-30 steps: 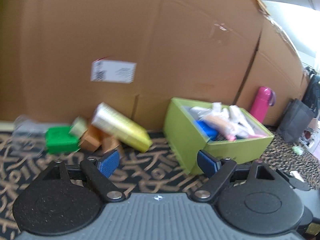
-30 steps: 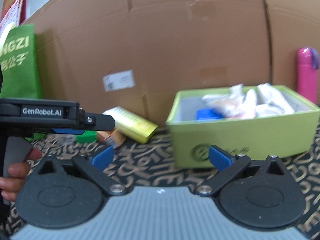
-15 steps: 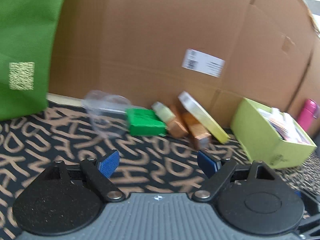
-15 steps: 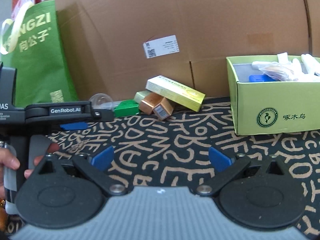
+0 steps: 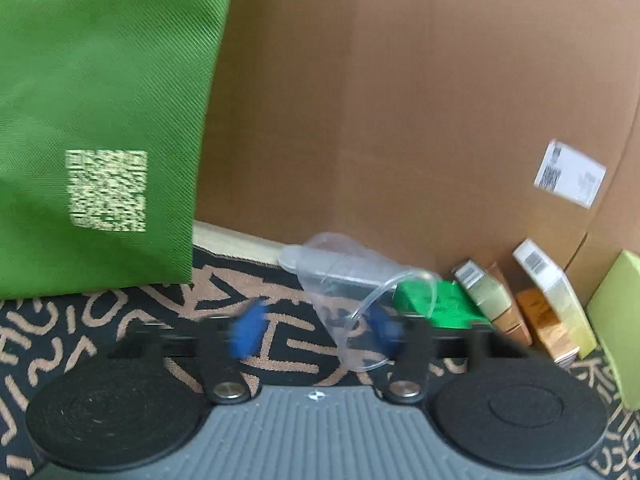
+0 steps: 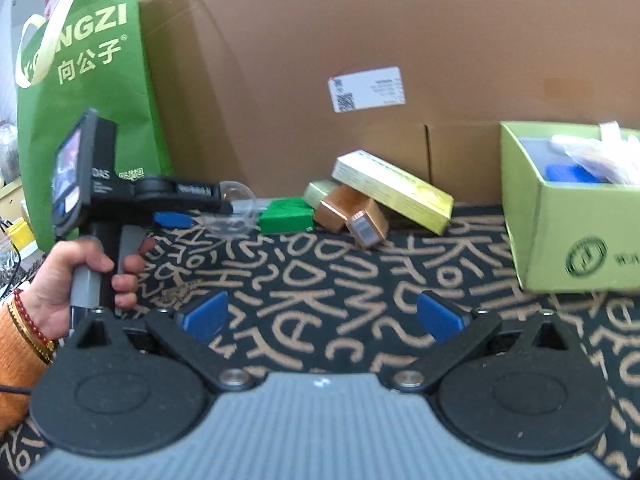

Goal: Organize objects
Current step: 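Grasp the clear plastic cup with the left tool while the right grasps the copper box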

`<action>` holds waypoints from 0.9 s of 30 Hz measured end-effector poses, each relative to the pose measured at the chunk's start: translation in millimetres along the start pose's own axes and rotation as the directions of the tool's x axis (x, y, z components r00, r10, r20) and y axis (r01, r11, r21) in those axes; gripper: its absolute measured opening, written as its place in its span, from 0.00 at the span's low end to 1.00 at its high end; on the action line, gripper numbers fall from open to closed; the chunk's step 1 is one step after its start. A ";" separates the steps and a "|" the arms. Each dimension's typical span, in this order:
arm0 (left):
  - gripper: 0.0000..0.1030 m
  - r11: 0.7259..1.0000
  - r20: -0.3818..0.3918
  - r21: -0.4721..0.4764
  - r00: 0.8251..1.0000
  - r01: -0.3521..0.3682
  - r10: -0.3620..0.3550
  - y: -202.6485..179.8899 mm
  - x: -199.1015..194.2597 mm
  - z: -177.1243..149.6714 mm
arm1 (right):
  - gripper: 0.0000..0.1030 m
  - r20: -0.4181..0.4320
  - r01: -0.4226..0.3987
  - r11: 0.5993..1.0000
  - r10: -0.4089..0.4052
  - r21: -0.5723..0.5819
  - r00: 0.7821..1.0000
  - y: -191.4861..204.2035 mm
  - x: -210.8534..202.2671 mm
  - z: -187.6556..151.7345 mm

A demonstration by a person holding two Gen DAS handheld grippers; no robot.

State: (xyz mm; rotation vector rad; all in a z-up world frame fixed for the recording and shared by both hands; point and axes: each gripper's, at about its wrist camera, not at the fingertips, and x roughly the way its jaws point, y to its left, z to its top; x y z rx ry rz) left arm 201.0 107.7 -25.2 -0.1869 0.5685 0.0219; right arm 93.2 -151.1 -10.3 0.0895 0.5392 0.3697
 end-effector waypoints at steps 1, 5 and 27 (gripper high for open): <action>0.13 1.000 -0.015 0.011 1.000 0.008 -0.008 0.2 2.3 -0.7 | 1.00 0.002 0.013 1.000 -0.013 -0.017 1.000 2.8 5.1 4.0; 0.10 0.999 -0.036 -0.001 0.998 0.050 -0.050 4.3 -0.5 -7.7 | 0.96 0.010 0.061 0.994 -0.060 -0.090 0.998 12.5 28.8 17.2; 0.09 0.982 -0.097 0.074 0.981 0.174 -0.166 -19.6 -42.1 -17.0 | 0.23 -0.049 0.146 0.987 -0.150 -0.067 0.988 -10.6 46.2 13.4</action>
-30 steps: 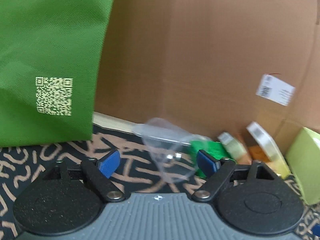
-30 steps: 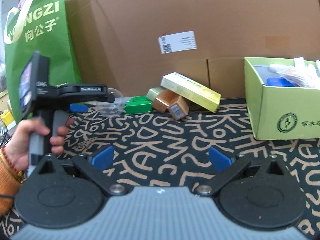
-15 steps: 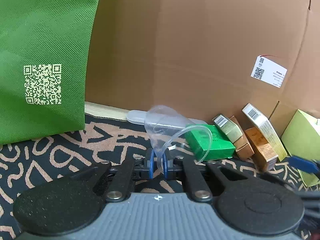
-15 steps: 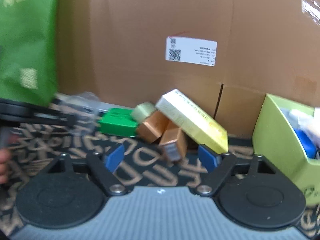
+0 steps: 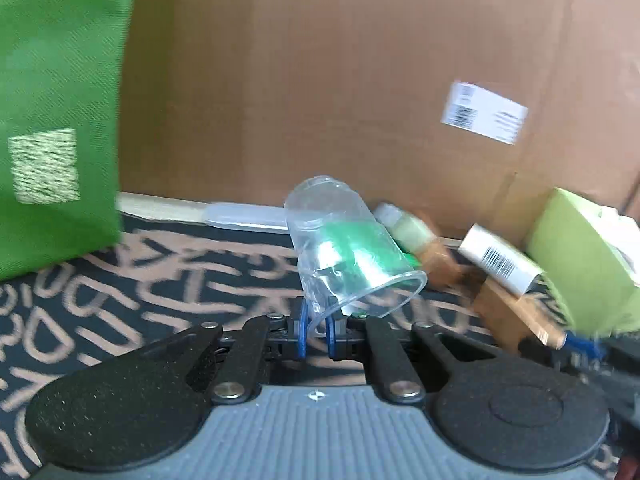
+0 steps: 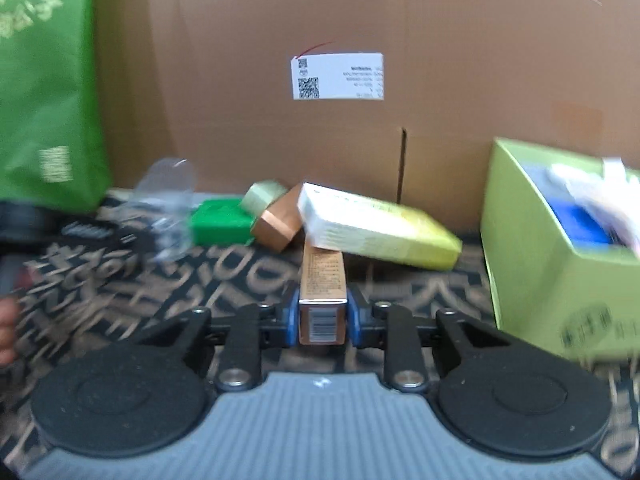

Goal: Organize objects
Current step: 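Grasp the clear plastic cup with the left tool while the right grasps the copper box, then place the clear cup and copper box into the lime-green box, open both tools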

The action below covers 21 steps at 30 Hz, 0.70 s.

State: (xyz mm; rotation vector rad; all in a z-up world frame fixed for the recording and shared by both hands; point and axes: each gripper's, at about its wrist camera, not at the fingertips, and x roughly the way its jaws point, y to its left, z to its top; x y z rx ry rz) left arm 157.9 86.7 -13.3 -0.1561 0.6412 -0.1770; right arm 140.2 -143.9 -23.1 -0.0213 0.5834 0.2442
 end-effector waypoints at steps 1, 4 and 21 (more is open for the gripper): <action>0.09 1.000 -0.012 0.005 0.999 0.031 -0.031 -7.3 -1.2 -2.2 | 0.23 -0.006 -0.015 1.000 0.016 0.012 1.000 -0.6 -11.3 -6.1; 0.09 0.993 -0.045 0.031 0.993 0.114 -0.112 -33.9 6.3 -7.5 | 0.23 -0.015 -0.042 0.998 0.043 0.038 0.999 -1.9 -46.1 -24.8; 0.45 0.989 0.054 0.013 0.988 0.146 -0.147 -38.1 12.3 -29.5 | 0.27 -0.044 -0.014 1.000 0.015 0.017 0.999 4.7 -36.5 -26.0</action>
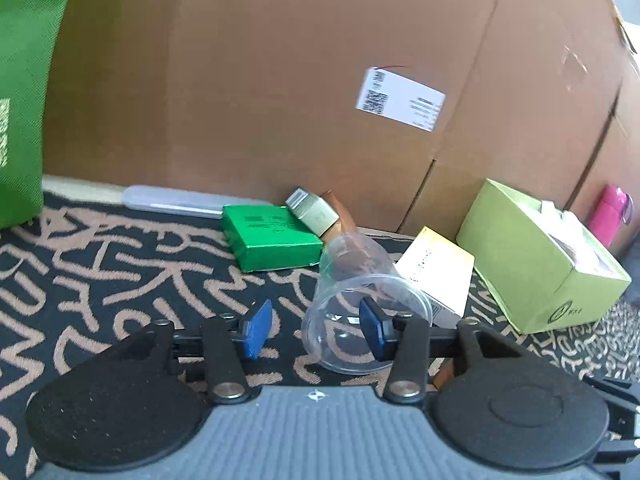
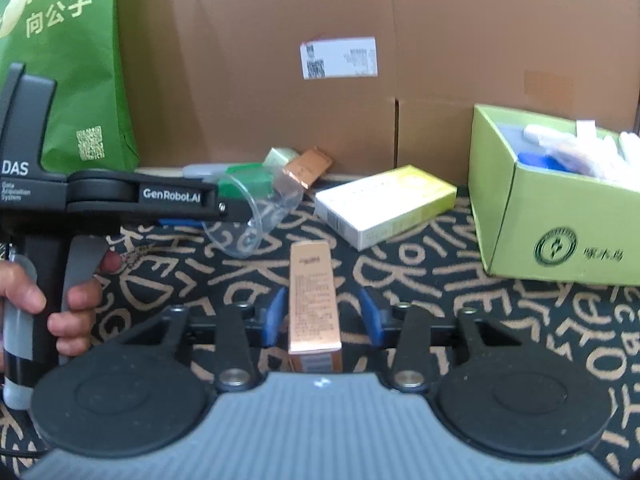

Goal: Organize objects
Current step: 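Place the clear cup and copper box into the lime-green box, open both tools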

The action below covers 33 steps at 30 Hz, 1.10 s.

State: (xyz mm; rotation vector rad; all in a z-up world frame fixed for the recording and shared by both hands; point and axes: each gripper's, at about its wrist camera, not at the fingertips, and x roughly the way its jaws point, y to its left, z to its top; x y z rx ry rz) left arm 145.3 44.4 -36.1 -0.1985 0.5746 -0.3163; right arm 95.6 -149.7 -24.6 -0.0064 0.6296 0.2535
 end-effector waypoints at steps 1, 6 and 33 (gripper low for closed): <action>0.30 1.000 -0.013 0.020 1.000 0.018 -0.018 -1.1 2.5 -0.3 | 0.25 0.000 -0.006 1.000 0.007 0.004 1.000 -0.2 0.3 0.0; 0.09 0.995 -0.048 0.071 0.997 0.064 -0.060 -9.2 6.3 -3.3 | 0.23 0.003 -0.030 0.999 0.030 0.013 1.000 4.9 -3.1 -2.0; 0.04 0.946 0.127 0.220 0.955 0.238 -0.270 -145.0 -25.1 65.4 | 0.23 0.315 0.123 0.982 -0.163 0.143 0.935 -109.4 -109.6 33.7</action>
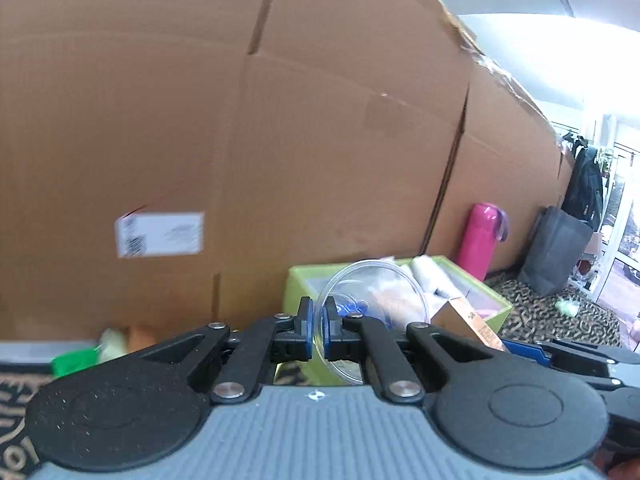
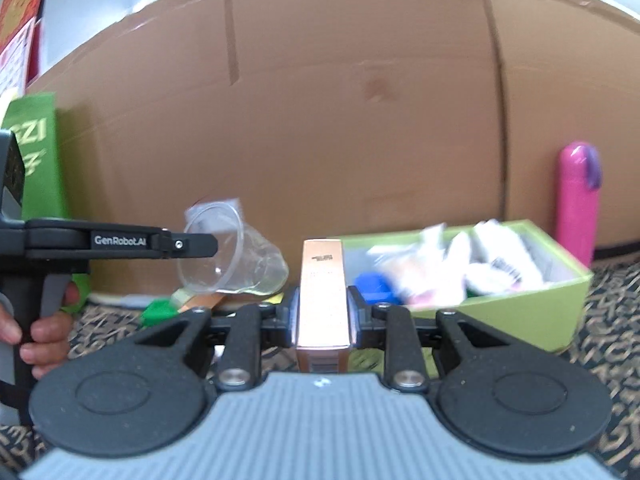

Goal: Organize objects
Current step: 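Place the clear cup and copper box into the lime-green box, open both tools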

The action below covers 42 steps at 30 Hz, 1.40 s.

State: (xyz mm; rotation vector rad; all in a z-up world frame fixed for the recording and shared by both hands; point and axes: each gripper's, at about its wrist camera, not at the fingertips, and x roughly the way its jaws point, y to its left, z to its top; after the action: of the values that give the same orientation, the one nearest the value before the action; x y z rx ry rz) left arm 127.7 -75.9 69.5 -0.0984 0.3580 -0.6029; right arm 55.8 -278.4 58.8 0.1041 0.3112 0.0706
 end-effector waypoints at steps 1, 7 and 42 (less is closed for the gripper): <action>0.04 1.000 0.001 0.008 1.000 0.001 -0.001 -6.2 7.1 4.4 | 0.23 0.014 0.015 1.000 -0.015 0.005 1.000 -7.1 1.3 4.1; 0.04 0.997 -0.021 0.055 0.998 -0.054 0.056 -37.6 58.3 23.7 | 0.23 0.052 0.085 0.996 -0.086 0.012 0.995 -47.7 21.0 27.1; 0.93 0.997 -0.074 -0.014 0.994 -0.082 0.081 -34.2 56.9 -8.5 | 1.00 0.112 0.152 0.988 -0.148 -0.025 0.983 -62.6 49.6 2.0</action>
State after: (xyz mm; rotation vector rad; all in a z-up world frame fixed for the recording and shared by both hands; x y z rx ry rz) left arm 149.7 -136.3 51.1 -0.0776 0.4365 -0.5235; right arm 106.9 -336.5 38.6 0.0512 0.2066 -0.0795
